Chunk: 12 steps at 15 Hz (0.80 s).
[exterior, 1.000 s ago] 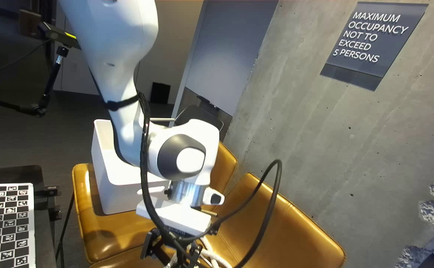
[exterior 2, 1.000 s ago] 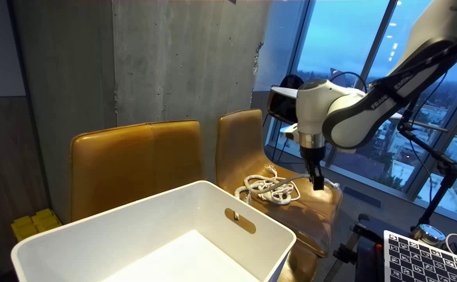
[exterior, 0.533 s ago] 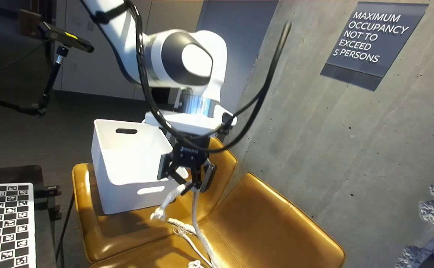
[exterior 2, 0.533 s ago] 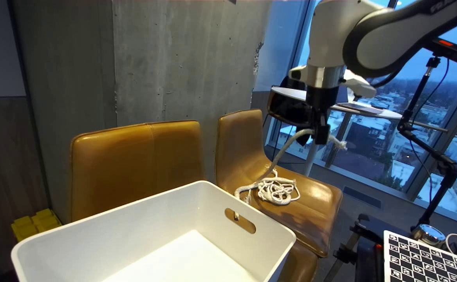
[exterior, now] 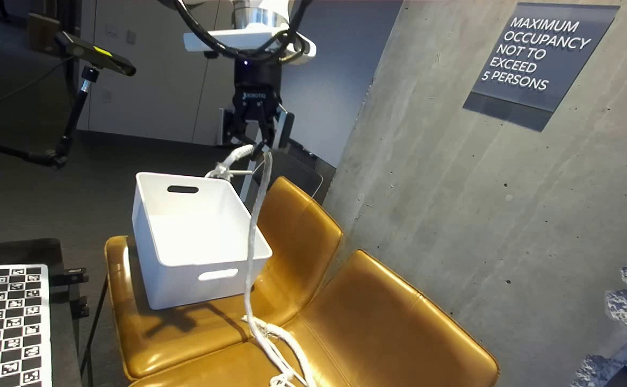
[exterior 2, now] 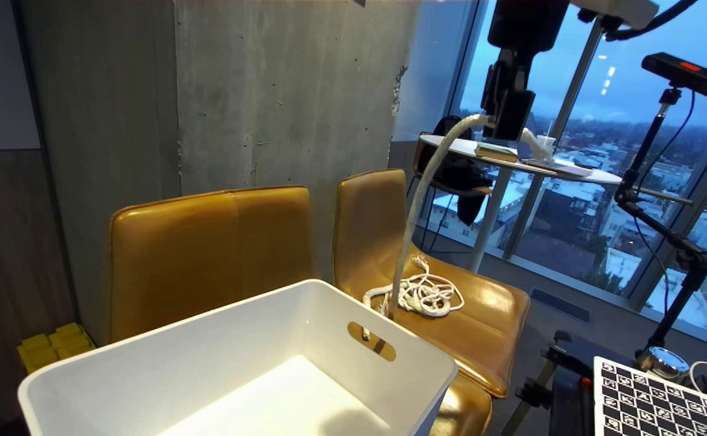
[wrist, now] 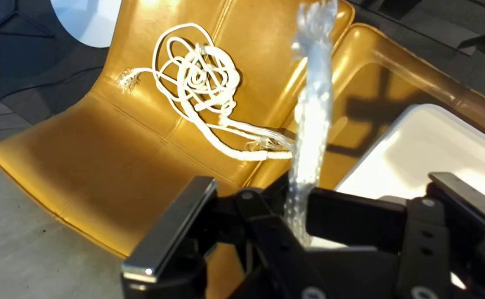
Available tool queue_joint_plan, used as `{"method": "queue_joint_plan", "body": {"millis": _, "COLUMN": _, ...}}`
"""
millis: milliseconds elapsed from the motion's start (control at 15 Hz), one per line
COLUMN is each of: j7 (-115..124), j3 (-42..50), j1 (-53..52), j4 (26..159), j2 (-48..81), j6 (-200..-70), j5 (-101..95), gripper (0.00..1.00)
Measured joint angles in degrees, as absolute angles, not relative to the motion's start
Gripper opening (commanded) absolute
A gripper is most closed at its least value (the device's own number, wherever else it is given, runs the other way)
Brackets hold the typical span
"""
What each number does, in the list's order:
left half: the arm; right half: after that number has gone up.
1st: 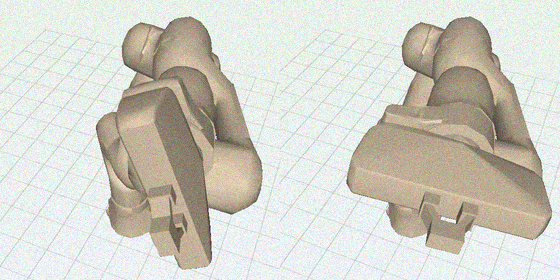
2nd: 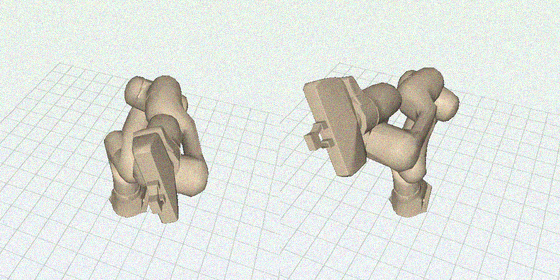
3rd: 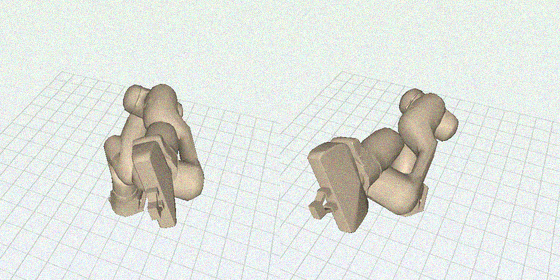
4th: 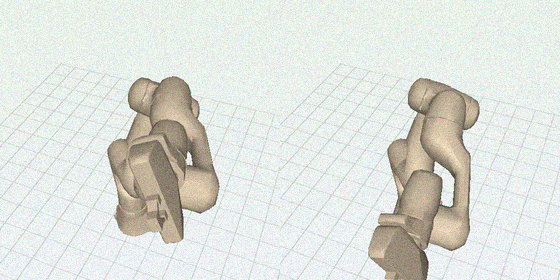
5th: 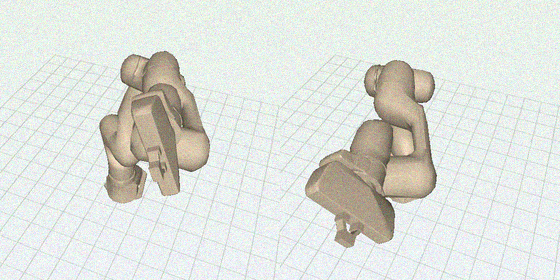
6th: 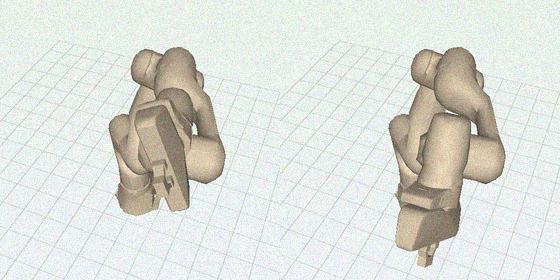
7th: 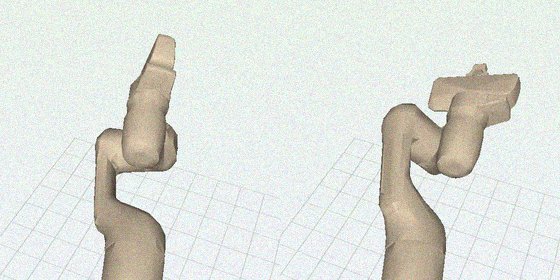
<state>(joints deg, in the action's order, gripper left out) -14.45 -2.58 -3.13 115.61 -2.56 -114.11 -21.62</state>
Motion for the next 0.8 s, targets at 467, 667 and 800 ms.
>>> {"method": "queue_joint_plan", "body": {"millis": 467, "j7": -8.6, "j3": -9.0, "j1": -8.7, "j4": 106.7, "j2": -3.0, "j6": -108.8, "j5": -21.5, "gripper": 0.00}}
{"method": "queue_joint_plan", "body": {"millis": 667, "j7": -7.2, "j3": -11.5, "j1": -10.9, "j4": 100.7, "j2": -2.6, "j6": -105.5, "j5": -21.6, "gripper": 0.00}}
{"method": "queue_joint_plan", "body": {"millis": 800, "j7": -6.6, "j3": -12.8, "j1": -11.9, "j4": 97.0, "j2": -1.8, "j6": -103.9, "j5": -21.7, "gripper": 0.00}}
